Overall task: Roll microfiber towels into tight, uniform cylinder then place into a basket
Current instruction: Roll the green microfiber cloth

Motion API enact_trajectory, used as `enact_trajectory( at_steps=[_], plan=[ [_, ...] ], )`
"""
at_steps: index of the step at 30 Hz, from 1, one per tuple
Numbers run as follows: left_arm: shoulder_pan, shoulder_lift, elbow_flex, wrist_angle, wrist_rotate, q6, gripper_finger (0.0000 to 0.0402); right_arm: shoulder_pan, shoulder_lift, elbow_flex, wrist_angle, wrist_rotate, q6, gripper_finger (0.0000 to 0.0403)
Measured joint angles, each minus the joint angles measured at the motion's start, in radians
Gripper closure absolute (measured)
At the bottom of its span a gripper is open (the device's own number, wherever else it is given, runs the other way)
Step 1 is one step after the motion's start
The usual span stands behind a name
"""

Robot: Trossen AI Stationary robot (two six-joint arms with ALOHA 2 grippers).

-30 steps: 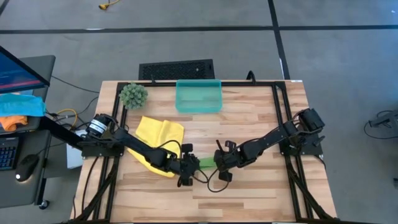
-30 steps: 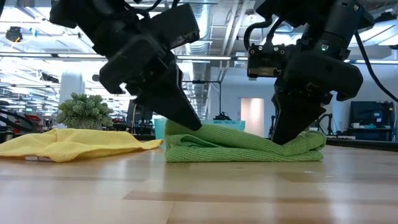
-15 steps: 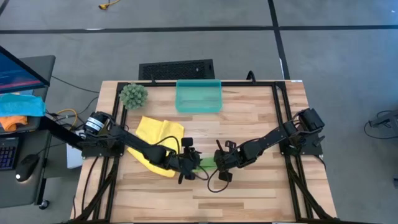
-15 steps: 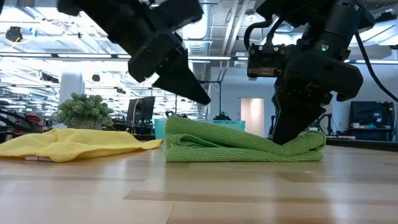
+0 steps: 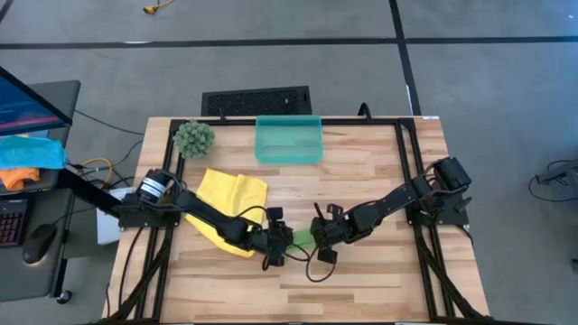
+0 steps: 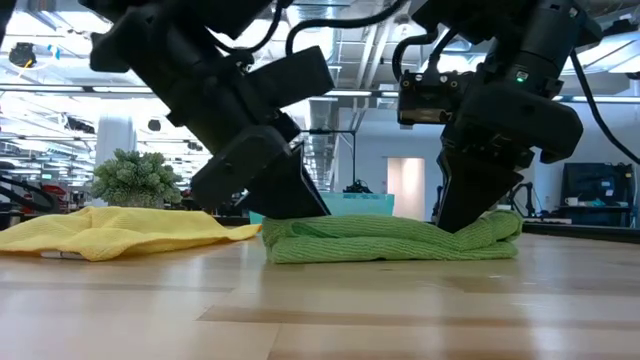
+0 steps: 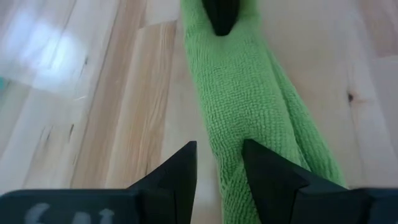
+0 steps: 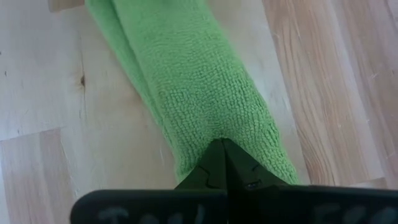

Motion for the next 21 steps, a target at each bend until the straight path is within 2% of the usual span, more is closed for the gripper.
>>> enact_trajectory(
  at_steps=[9, 21],
  plan=[
    [-0.033, 0.001, 0.003, -0.004, -0.030, 0.002, 0.0276, -0.001, 0.000, 0.000, -0.001, 0.004, 0.066, 0.0399],
    [-0.055, 0.002, 0.049, -0.005, -0.002, 0.014, 0.0276, -0.002, 0.000, -0.001, -0.008, 0.030, 0.139, 0.0399]
  ],
)
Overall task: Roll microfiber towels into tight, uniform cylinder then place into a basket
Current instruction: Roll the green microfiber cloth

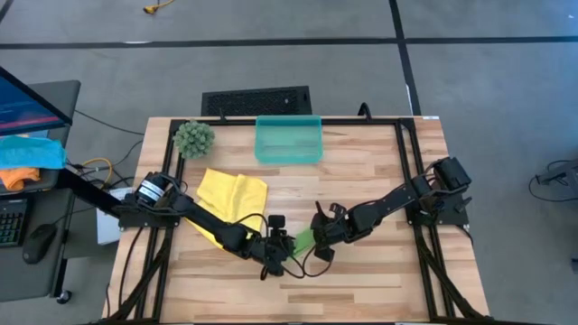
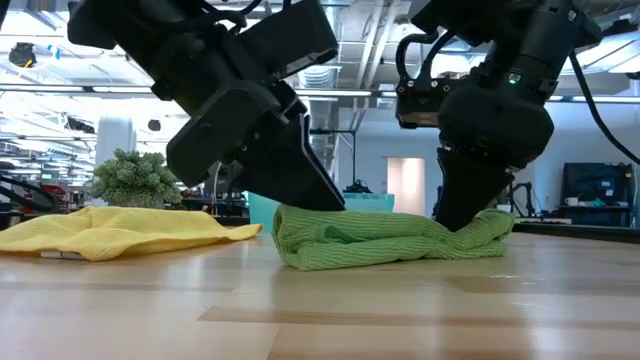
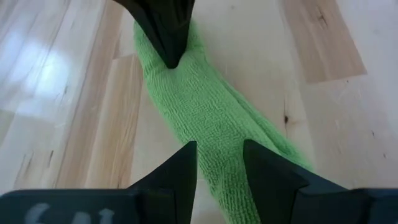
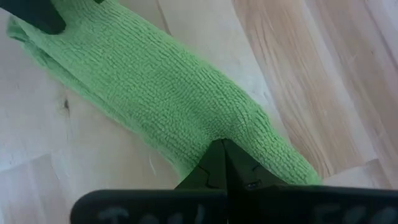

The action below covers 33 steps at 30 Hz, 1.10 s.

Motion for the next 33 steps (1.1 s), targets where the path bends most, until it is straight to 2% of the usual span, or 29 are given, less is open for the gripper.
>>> enact_trajectory(
  at_steps=[4, 11, 24, 29, 33],
  plan=[
    [0.001, 0.000, 0.000, 0.006, 0.001, -0.017, 0.0276, -0.005, 0.000, 0.000, 0.000, -0.001, 0.013, 0.0399],
    [-0.001, 0.006, 0.002, 0.049, 0.082, -0.053, 0.0276, -0.018, 0.000, 0.000, 0.000, 0.003, 0.026, 0.0399],
    [0.036, 0.008, 0.001, -0.044, 0.085, -0.085, 0.0276, -0.048, 0.001, 0.000, 0.006, 0.023, 0.075, 0.0399],
    [0.060, 0.077, 0.006, -0.029, 0.103, -0.083, 0.0276, -0.057, 0.001, -0.002, 0.014, 0.033, 0.107, 0.0396],
    [0.062, 0.103, 0.009, -0.050, 0.063, -0.078, 0.0276, -0.058, 0.002, -0.002, 0.013, 0.033, 0.106, 0.0390]
  ],
)
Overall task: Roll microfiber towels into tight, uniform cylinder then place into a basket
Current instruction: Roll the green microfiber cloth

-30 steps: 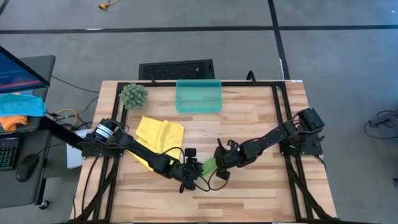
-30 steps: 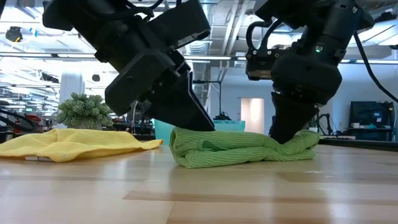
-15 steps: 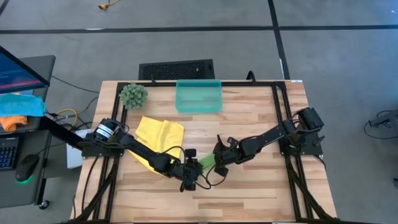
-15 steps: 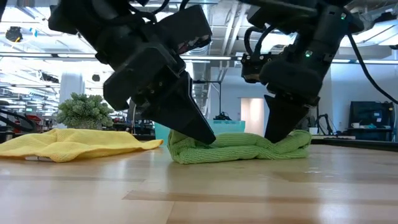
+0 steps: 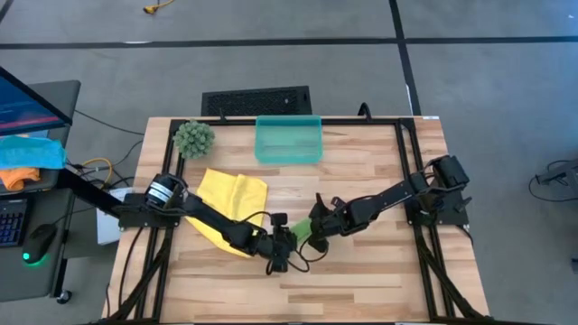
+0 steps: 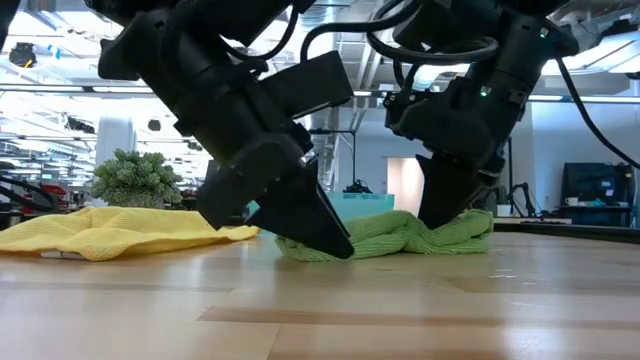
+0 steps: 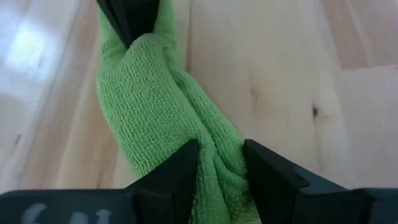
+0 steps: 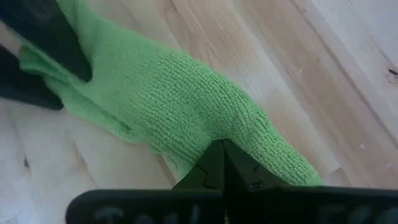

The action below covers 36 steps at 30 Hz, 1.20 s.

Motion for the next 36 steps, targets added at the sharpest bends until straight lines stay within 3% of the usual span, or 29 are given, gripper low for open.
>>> enact_trajectory(
  at_steps=[7, 17, 21, 27, 36],
  plan=[
    [-0.004, -0.009, -0.001, -0.053, -0.027, 0.026, 0.0276, 0.001, -0.001, 0.002, -0.034, -0.002, -0.041, 0.0386],
    [-0.004, -0.016, 0.000, -0.096, 0.034, 0.184, 0.0276, 0.002, -0.002, 0.005, -0.093, -0.008, -0.031, 0.0346],
    [-0.003, -0.018, 0.002, -0.103, 0.066, 0.280, 0.0276, 0.000, -0.004, 0.007, -0.141, -0.011, -0.003, 0.0343],
    [0.001, -0.018, 0.002, -0.103, 0.071, 0.285, 0.0277, 0.000, -0.005, 0.006, -0.149, -0.035, -0.040, 0.0344],
    [0.001, -0.018, 0.002, -0.100, 0.081, 0.292, 0.0327, 0.004, -0.001, 0.059, -0.295, -0.043, -0.050, 0.0344]
  ],
)
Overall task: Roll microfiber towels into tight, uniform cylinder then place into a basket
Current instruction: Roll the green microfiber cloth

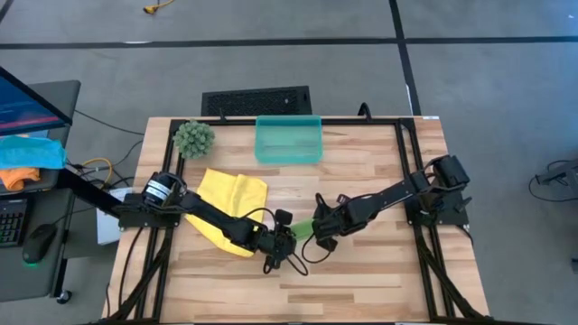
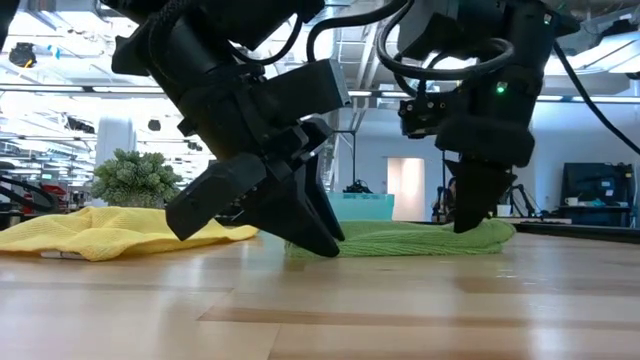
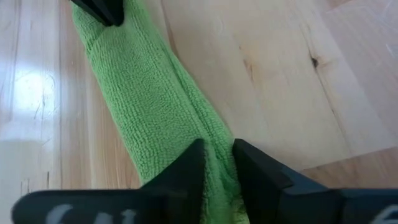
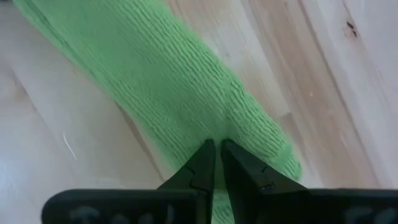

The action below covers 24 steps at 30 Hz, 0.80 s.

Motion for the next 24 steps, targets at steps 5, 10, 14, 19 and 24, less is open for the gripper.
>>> enact_trajectory(
  at_steps=[5, 10, 14, 19, 24],
  plan=[
    [0.000, 0.000, 0.000, 0.003, -0.001, 0.000, 0.0348, 0.007, 0.001, 0.024, -0.092, 0.028, 0.017, 0.0344],
    [0.000, 0.000, 0.000, 0.003, -0.001, -0.005, 0.0362, 0.005, 0.001, 0.024, -0.101, 0.029, 0.040, 0.0344],
    [0.000, 0.001, 0.000, 0.004, -0.007, -0.008, 0.0368, 0.003, 0.001, 0.020, -0.089, 0.014, 0.050, 0.0344],
    [0.000, 0.001, 0.000, 0.004, -0.009, -0.027, 0.0369, -0.006, 0.000, 0.015, -0.101, 0.012, 0.052, 0.0344],
    [-0.002, 0.001, 0.000, 0.006, -0.017, -0.026, 0.0370, 0.007, -0.032, 0.043, -0.170, 0.047, 0.034, 0.0344]
  ],
)
